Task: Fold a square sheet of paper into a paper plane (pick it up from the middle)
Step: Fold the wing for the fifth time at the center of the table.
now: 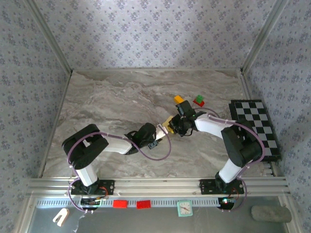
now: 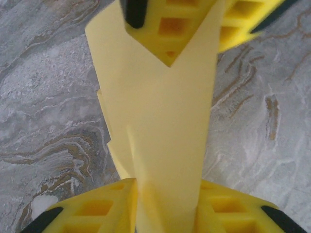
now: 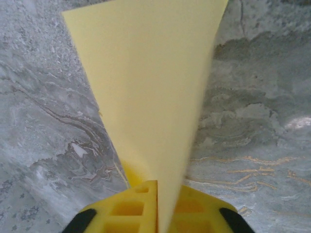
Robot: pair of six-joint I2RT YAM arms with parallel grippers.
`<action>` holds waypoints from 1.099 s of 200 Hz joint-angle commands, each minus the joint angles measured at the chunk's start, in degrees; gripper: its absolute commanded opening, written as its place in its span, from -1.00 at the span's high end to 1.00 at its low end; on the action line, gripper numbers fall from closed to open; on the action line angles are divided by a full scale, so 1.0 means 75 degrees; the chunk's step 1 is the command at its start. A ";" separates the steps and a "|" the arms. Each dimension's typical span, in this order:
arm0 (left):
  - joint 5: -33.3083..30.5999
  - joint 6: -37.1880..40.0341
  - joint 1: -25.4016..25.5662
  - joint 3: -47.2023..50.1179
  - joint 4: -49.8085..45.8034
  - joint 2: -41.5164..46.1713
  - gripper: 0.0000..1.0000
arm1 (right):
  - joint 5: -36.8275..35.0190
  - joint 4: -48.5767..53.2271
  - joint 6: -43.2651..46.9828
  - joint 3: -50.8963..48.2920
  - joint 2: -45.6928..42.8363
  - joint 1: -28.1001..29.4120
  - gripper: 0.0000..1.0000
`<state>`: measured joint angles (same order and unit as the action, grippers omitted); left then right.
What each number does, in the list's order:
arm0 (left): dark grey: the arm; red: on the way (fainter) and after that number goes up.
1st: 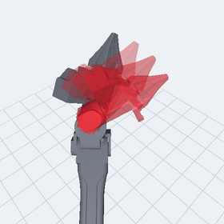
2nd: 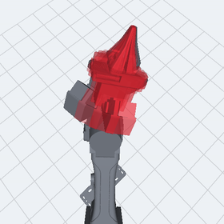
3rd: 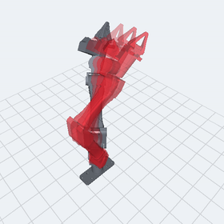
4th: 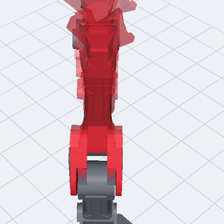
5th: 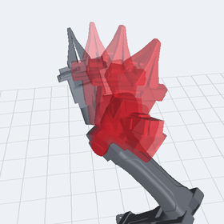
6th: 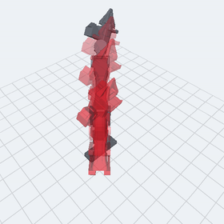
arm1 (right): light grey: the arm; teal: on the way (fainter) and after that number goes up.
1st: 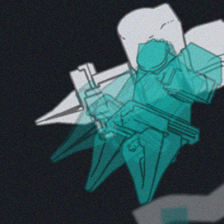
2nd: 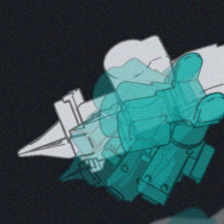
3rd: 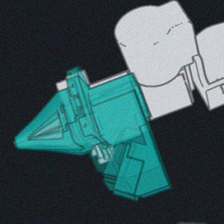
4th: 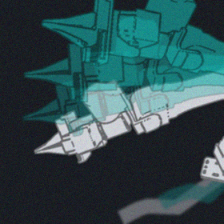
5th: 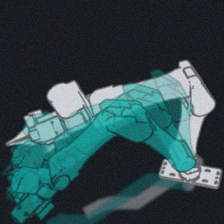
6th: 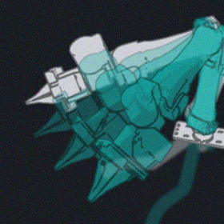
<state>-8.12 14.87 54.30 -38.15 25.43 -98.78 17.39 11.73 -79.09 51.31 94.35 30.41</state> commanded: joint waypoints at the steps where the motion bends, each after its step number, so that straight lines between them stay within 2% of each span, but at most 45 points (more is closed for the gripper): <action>1: 0.0245 -0.0204 0.0081 -0.0023 -0.0036 0.0187 0.32 | -0.0068 -0.0008 -0.0082 -0.0067 -0.0228 0.0040 0.90; 105: 0.0462 -0.0586 0.0096 -0.0164 -0.0025 0.0115 0.31 | 0.0042 -0.0167 -0.0103 -0.0115 -0.0013 0.0119 0.95; 185: 0.0568 -0.0797 0.0031 -0.0103 -0.0203 0.0188 0.71 | 0.0101 -0.0135 -0.0042 -0.0047 0.0064 0.0133 0.92; 220: 0.0574 -0.0832 0.0002 -0.0114 -0.0162 0.0059 0.72 | 0.0143 -0.0138 -0.0048 -0.0041 0.0048 0.0142 0.88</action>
<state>-5.15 9.34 54.50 -38.22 24.27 -97.62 17.63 10.09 -79.26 51.24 94.19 31.16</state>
